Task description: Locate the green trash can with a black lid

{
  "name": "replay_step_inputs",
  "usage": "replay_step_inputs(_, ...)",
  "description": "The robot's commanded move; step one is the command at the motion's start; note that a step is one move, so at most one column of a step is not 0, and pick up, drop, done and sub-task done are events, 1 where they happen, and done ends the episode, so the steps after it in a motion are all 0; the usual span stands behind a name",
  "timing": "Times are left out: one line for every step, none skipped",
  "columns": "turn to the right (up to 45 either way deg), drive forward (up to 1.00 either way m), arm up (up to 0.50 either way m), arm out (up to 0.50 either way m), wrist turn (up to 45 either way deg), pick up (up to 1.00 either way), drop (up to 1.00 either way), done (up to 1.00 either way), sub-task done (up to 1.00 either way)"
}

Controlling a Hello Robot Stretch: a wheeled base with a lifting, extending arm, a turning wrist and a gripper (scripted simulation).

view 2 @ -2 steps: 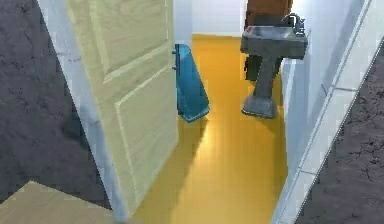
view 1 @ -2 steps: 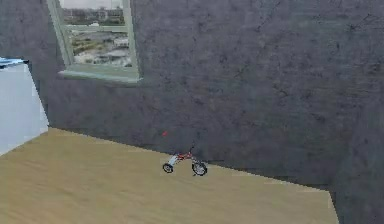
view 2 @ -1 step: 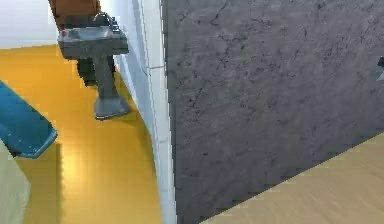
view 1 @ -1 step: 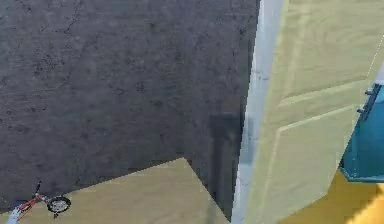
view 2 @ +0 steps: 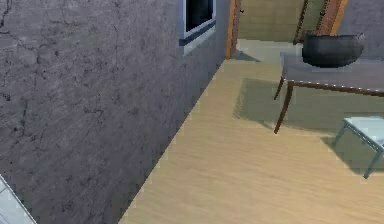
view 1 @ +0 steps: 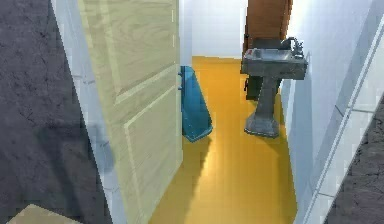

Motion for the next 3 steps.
replay_step_inputs(3.0,0.00,0.00,0.00,0.0,0.00,0.00,0.00,0.00)
replay_step_inputs(0.0,1.00,0.00,0.00,0.0,0.00,0.00,0.00,0.00)
replay_step_inputs(0.0,0.80,0.00,0.00,0.0,0.00,0.00,0.00,0.00)
